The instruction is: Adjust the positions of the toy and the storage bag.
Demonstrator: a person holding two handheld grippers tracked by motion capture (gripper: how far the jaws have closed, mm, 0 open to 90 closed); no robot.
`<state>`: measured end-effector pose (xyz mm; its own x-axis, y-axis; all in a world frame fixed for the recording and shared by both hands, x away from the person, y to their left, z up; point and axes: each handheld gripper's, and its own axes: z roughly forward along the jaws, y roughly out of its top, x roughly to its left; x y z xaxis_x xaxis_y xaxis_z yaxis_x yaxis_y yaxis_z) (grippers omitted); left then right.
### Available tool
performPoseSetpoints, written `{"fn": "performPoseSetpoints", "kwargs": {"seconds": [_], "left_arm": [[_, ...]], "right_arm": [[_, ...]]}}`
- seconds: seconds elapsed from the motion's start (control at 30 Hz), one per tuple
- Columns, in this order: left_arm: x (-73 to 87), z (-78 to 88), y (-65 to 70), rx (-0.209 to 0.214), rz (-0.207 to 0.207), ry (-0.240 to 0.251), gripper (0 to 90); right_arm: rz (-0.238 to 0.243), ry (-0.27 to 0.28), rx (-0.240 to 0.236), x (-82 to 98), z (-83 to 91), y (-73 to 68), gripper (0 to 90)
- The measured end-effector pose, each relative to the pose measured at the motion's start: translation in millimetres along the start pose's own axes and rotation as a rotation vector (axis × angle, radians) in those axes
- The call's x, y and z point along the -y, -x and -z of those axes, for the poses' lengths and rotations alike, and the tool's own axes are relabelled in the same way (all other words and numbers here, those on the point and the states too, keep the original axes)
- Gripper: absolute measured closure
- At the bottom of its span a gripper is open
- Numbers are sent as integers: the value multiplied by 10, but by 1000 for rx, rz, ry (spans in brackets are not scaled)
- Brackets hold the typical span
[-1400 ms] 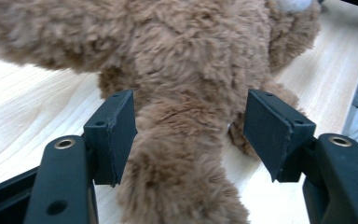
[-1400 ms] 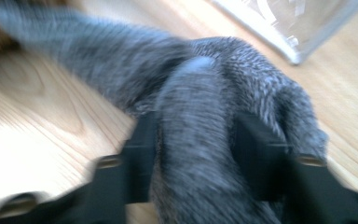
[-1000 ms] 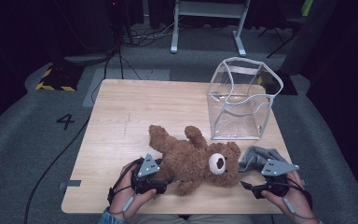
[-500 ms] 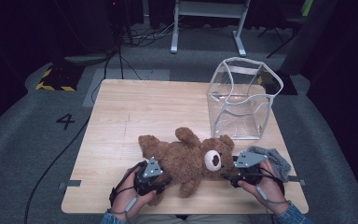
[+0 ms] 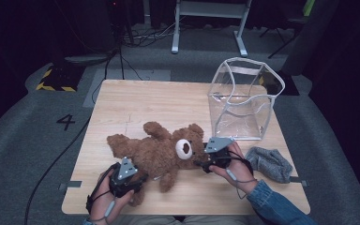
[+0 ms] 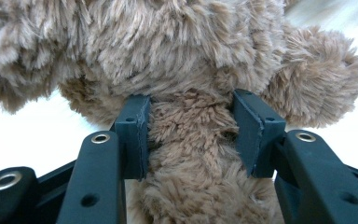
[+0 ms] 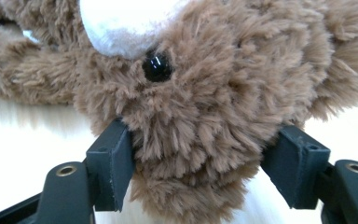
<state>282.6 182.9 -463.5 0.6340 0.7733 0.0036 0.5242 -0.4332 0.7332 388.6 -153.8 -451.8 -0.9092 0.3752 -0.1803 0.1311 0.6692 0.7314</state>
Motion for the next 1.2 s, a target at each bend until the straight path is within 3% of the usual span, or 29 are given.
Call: {"fn": "performPoseSetpoints", "kwargs": {"seconds": [0.17,0.3,0.4,0.5,0.73,0.93,1.03,1.13,1.2], "left_arm": [[132,95,-155,-46,49,29,501],[197,147,-209,-45,77,46,508],[190,142,-196,-26,70,45,506],[179,122,-174,-23,70,41,499],[158,100,-121,-8,85,17,504],[123,68,-32,35,70,0,507],[107,85,-7,53,64,-1,504],[91,95,30,78,65,-3,504],[70,99,67,91,60,-2,505]], "right_arm": [[-14,38,-26,-193,-284,57,309],[-7,65,4,-305,-466,123,341],[-39,74,19,-352,-574,190,371],[-37,82,22,-384,-619,224,370],[-36,90,14,-382,-574,205,350],[-86,112,58,-365,-503,205,330],[-151,133,87,-308,-414,239,311],[-185,133,72,-256,-334,218,337],[-173,113,20,-220,-267,149,436]]}}
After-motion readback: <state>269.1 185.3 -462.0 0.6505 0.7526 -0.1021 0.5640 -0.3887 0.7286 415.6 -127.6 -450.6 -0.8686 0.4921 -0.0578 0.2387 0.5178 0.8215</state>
